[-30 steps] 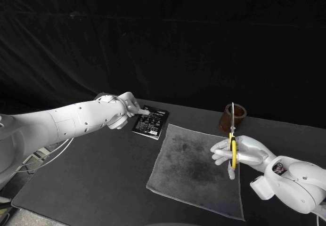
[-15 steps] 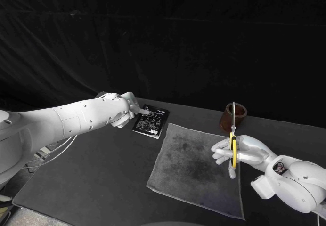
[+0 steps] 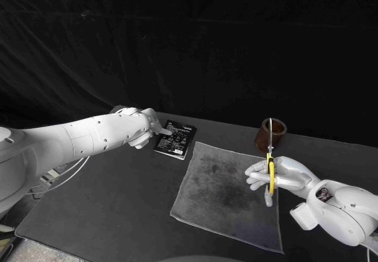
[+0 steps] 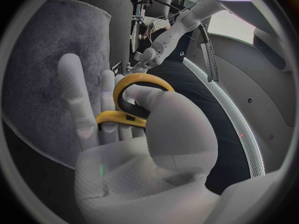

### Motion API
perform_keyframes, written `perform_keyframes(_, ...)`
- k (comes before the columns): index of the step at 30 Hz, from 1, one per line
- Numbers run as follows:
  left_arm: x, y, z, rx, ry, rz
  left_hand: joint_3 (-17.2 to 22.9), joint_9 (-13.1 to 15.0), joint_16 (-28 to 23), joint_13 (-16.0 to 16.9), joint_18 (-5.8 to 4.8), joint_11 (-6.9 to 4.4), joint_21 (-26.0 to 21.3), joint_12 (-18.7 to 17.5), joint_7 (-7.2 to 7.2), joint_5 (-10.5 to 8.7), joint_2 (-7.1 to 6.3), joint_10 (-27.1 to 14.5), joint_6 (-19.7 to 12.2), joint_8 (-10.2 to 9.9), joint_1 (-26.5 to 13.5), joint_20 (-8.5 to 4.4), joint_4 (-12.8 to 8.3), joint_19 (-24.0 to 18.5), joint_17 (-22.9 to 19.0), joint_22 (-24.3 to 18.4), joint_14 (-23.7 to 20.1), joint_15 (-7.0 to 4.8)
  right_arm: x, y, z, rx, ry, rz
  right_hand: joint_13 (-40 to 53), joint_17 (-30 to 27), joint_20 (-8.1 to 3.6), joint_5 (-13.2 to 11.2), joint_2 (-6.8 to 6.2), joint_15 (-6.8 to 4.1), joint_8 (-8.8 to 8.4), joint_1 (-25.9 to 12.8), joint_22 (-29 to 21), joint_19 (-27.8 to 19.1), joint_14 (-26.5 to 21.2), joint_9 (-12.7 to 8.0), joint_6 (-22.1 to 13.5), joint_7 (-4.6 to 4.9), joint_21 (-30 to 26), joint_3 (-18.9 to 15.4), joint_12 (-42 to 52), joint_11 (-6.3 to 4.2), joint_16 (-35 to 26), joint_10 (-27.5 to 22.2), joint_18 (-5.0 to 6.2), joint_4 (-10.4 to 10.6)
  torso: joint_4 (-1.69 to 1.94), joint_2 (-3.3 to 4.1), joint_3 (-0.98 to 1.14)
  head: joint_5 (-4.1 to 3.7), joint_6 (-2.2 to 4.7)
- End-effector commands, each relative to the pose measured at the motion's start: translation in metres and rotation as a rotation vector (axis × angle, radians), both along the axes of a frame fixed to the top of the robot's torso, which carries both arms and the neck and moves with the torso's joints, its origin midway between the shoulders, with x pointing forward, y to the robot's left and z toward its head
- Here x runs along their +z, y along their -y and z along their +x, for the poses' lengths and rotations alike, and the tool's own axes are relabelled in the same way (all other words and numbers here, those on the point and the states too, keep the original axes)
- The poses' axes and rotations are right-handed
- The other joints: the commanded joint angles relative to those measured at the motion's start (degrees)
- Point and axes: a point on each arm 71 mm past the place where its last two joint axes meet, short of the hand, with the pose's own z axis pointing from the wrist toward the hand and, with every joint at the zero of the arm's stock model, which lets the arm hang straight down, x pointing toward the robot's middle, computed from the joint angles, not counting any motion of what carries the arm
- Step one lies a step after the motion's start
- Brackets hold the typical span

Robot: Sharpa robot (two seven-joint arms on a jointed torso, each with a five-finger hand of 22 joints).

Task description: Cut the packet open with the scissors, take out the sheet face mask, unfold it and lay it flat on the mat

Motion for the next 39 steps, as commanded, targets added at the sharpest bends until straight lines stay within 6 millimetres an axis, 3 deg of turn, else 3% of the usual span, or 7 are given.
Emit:
perform_keyframes(1, -0.006, 0.002, -0.002, -0.013, -0.067, -0.015, -0.1, -0.2, 4.6, 0.7, -1.29, 0.12, 5.9, 1.0, 0.20, -0.21, 0.10, 0.4, 0.6, 0.3, -0.4, 0.17, 0.2, 1.1, 4.3, 7.7, 1.7, 0.09, 0.000, -0.001, 0.000, 0.013, 0.007, -0.003, 0.1, 0.3, 0.17, 0.3, 1.04, -0.18, 0.35, 0.0, -0.2, -0.6, -0.4, 0.4, -0.4, 0.00, -0.5, 1.2, 0.2, 0.00, 0.2, 1.1, 7.38, 0.7, 0.00, -0.03, -0.04, -0.12, -0.07)
perform_keyframes(6, -0.008, 0.003, -0.002, -0.021, -0.092, -0.036, -0.7, -0.6, 7.1, 1.4, -2.06, 0.51, 11.3, 2.2, 0.77, -0.23, -0.42, -0.3, 0.9, 0.6, -1.8, 0.76, 0.3, 1.7, 5.3, 14.6, 2.5, 0.42, 0.000, -0.001, 0.000, 0.014, 0.008, -0.007, 0.1, 0.5, 0.20, 0.3, 1.07, -0.17, 0.47, 0.0, -0.4, -0.9, -0.5, 0.6, -0.6, -0.01, -0.9, 1.2, 0.2, -0.01, 0.3, 1.1, 7.40, 0.5, 0.02, 0.00, -0.05, -0.34, -0.18)
perform_keyframes(7, -0.008, 0.004, -0.003, -0.026, -0.099, -0.042, -0.8, -0.7, 8.9, 1.6, -2.63, 0.33, 13.8, 2.6, 0.59, -0.23, -0.43, -0.1, 1.4, 0.8, -2.6, 0.68, 0.3, 2.9, 6.6, 18.4, 4.5, 0.22, 0.000, -0.001, 0.000, 0.014, 0.008, -0.008, 0.1, 0.5, 0.20, 0.3, 1.07, -0.17, 0.47, 0.0, -0.4, -0.9, -0.5, 0.6, -0.6, -0.01, -0.9, 1.2, 0.2, -0.01, 0.3, 1.1, 7.40, 0.5, 0.03, 0.00, -0.06, -0.34, -0.24)
perform_keyframes(15, -0.010, 0.010, -0.003, -0.044, -0.118, -0.054, -0.4, -0.7, 10.4, 2.1, -3.56, -0.15, 17.4, 3.5, 0.07, -0.25, 0.19, 0.5, 2.3, 1.4, -2.2, 0.43, 0.2, 4.7, 6.9, 24.3, 6.5, -0.22, 0.000, -0.001, -0.001, 0.017, 0.008, -0.010, 0.1, 0.6, 0.22, 0.3, 1.07, -0.18, 0.53, 0.0, -0.4, -1.0, -0.5, 0.8, -0.6, -0.02, -1.0, 1.2, 0.2, -0.02, 0.3, 1.1, 7.42, 0.4, 0.04, 0.04, -0.05, -0.42, -0.51)
perform_keyframes(26, -0.011, 0.013, 0.000, -0.048, -0.119, -0.046, 0.0, -0.6, 11.1, 2.4, -3.73, -0.43, 18.4, 3.9, -0.23, -0.26, 1.23, 0.7, 2.6, 1.8, -0.5, 0.22, 0.1, 5.0, 7.3, 25.6, 7.7, -0.50, 0.000, -0.002, -0.001, 0.020, 0.008, -0.012, 0.1, 0.7, 0.23, 0.3, 1.10, -0.17, 0.57, 0.0, -0.5, -1.1, -0.6, 0.9, -0.7, -0.01, -1.1, 1.2, 0.2, -0.01, 0.3, 1.1, 7.43, 0.4, 0.00, 0.06, -0.08, -0.62, -0.85)
perform_keyframes(34, -0.018, 0.017, 0.001, -0.051, -0.124, -0.044, 1.1, -0.5, 11.3, 2.7, -4.04, -0.90, 19.4, 4.5, -0.73, -0.27, 2.70, 1.4, 3.4, 2.4, 2.1, 0.07, -0.1, 5.5, 6.7, 27.5, 8.5, -0.91, -0.001, -0.002, -0.002, 0.021, 0.005, -0.013, 0.1, 0.7, 0.23, 0.3, 1.10, -0.17, 0.57, 0.0, -0.5, -1.1, -0.6, 0.9, -0.7, -0.01, -1.1, 1.2, 0.2, -0.01, 0.3, 1.1, 7.43, 0.4, -0.01, 0.06, -0.12, -0.89, -1.35)
perform_keyframes(39, -0.025, 0.019, 0.000, -0.048, -0.120, -0.046, 2.9, -0.1, 10.9, 3.0, -4.34, -1.87, 20.4, 5.3, -1.81, -0.26, 4.81, 2.6, 4.8, 3.6, 6.2, -0.35, -0.2, 6.2, 5.4, 29.2, 9.1, -1.76, -0.001, -0.001, -0.002, 0.022, 0.005, -0.014, 0.1, 0.8, 0.23, 0.3, 1.14, -0.17, 0.60, 0.0, -0.5, -1.1, -0.6, 0.9, -0.7, 0.00, -1.2, 1.2, 0.2, -0.01, 0.3, 1.1, 7.43, 0.3, -0.01, 0.04, -0.13, -1.07, -1.60)
